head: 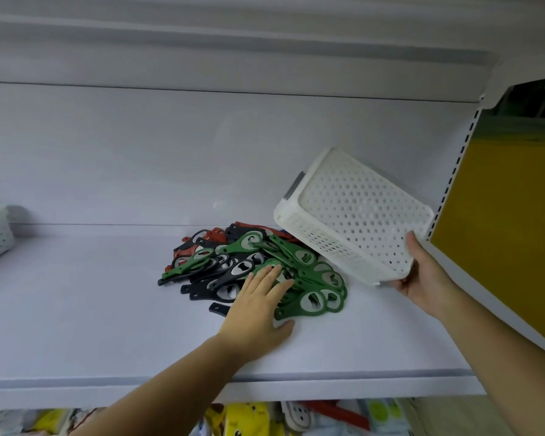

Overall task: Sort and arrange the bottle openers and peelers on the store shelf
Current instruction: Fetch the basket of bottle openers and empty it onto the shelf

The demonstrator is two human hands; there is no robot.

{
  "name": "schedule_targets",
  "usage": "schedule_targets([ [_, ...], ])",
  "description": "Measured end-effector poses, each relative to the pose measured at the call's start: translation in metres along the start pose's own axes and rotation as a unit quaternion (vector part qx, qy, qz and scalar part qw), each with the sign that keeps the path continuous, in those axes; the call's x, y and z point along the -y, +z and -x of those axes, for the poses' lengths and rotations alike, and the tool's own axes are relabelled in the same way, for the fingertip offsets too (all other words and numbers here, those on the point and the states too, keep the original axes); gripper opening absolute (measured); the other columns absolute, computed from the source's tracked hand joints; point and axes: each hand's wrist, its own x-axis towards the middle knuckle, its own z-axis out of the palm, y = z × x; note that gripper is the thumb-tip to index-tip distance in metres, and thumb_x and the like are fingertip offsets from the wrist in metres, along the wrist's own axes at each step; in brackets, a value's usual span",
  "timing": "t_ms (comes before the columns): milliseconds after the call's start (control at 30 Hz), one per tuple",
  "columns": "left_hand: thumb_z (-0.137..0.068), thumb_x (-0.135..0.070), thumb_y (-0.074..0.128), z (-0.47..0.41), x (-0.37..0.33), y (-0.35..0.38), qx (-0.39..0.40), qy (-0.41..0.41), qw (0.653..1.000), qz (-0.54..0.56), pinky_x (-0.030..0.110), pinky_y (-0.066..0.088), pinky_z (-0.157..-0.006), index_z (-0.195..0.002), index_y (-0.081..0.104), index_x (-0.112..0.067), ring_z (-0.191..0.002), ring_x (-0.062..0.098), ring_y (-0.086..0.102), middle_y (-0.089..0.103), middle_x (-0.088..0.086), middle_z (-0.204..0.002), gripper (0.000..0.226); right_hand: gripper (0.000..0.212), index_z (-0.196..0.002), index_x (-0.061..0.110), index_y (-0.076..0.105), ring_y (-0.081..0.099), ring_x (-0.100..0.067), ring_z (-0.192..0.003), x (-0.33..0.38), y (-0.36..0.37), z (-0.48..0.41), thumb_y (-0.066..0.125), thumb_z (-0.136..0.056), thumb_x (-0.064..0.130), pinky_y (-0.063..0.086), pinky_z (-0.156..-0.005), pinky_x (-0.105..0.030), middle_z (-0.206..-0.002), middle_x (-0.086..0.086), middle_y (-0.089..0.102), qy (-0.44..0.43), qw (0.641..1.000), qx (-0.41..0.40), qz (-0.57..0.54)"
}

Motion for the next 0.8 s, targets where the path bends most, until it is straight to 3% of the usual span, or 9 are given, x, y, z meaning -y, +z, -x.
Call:
schedule_targets([
  [133,-0.087,-0.05,0.046,0.001,0.0,0.003,-0.024,0.015,1.0,0.01,0.024,-0.006,-0.116,-0.145,0.033,-0.026,-0.145,0.015,0.011,0.022,-0.003,-0.156,0.064,0.053,-0.111,0.023,0.063,0.06,-0.015,-0.084,0.002,0.0,0.008,0.058,-0.072,0.06,0.042,-0.039,-0.016,-0.108,0.0,0.068,-0.013,1.0,-0.005,0.013],
  [233,-0.088,-0.044,0.046,0.004,-0.003,-0.004,-0.08,0.014,0.992,0.092,0.035,0.025,-0.117,-0.137,0.047,-0.02,-0.135,0.006,0.028,0.041,-0.005,-0.144,0.055,0.037,-0.101,0.026,0.063,0.058,-0.013,-0.075,0.006,-0.002,0.011,0.053,-0.082,0.055,0.038,-0.036,-0.016,-0.099,0.002,0.068,-0.018,0.999,0.013,0.023],
  [300,-0.091,-0.036,0.055,0.0,-0.003,-0.02,-0.135,-0.063,0.974,0.171,0.031,0.03,-0.114,-0.136,0.048,-0.023,-0.129,-0.002,0.03,0.041,-0.014,-0.138,0.047,0.041,-0.102,0.026,0.063,0.057,-0.014,-0.074,0.011,-0.002,0.011,0.054,-0.076,0.056,0.038,-0.036,-0.017,-0.099,0.001,0.068,-0.028,0.999,0.029,0.028],
  [433,-0.086,-0.044,0.063,-0.026,0.009,-0.09,-0.187,-0.237,0.853,0.427,0.036,0.04,-0.105,-0.139,0.04,-0.027,-0.127,0.012,0.044,0.045,-0.007,-0.138,0.06,0.051,-0.105,0.023,0.062,0.055,-0.015,-0.076,0.021,0.018,0.008,0.055,-0.071,0.06,0.041,-0.039,-0.019,-0.099,-0.002,0.066,-0.033,0.997,0.044,0.051],
  [500,-0.077,-0.049,0.066,-0.036,0.02,-0.128,-0.14,-0.238,0.802,0.53,0.037,0.041,-0.102,-0.146,0.031,-0.025,-0.127,0.018,0.046,0.041,-0.003,-0.145,0.08,0.06,-0.104,0.023,0.063,0.055,-0.016,-0.077,0.024,0.039,0.008,0.06,-0.064,0.068,0.042,-0.041,-0.02,-0.098,-0.002,0.067,-0.042,0.993,0.083,0.068],
  [567,-0.068,-0.042,0.069,-0.035,0.033,-0.162,-0.091,-0.216,0.775,0.587,0.038,0.048,-0.097,-0.146,0.028,-0.019,-0.117,0.022,0.057,0.049,0.004,-0.14,0.091,0.059,-0.104,0.023,0.063,0.058,-0.018,-0.08,0.023,0.062,0.008,0.057,-0.064,0.067,0.044,-0.051,-0.025,-0.095,-0.001,0.069,-0.041,0.987,0.126,0.087],
  [633,-0.07,-0.031,0.073,-0.023,0.05,-0.189,-0.054,-0.193,0.781,0.592,0.036,0.057,-0.082,-0.141,0.034,-0.01,-0.102,0.024,0.066,0.06,0.01,-0.124,0.084,0.056,-0.106,0.023,0.062,0.063,-0.021,-0.09,0.018,0.083,0.011,0.054,-0.069,0.063,0.046,-0.069,-0.035,-0.098,-0.001,0.071,-0.044,0.978,0.178,0.098],
  [700,-0.065,-0.028,0.084,0.0,0.07,-0.204,-0.024,-0.172,0.787,0.593,0.033,0.057,-0.072,-0.131,0.044,0.001,-0.093,0.025,0.068,0.065,0.011,-0.112,0.082,0.068,-0.11,0.023,0.061,0.067,-0.021,-0.093,0.011,0.104,0.014,0.066,-0.061,0.07,0.048,-0.081,-0.041,-0.102,-0.001,0.073,-0.042,0.965,0.234,0.111],
  [800,-0.046,-0.032,0.093,0.039,0.088,-0.221,-0.035,-0.142,0.827,0.543,0.035,0.048,-0.066,-0.087,0.058,-0.006,-0.075,0.026,0.058,0.058,0.01,-0.082,0.06,0.044,-0.11,0.019,0.061,0.068,-0.016,-0.089,0.001,0.139,0.019,0.055,-0.079,0.05,0.055,-0.069,-0.033,-0.098,0.001,0.074,-0.039,0.956,0.27,0.106],
])
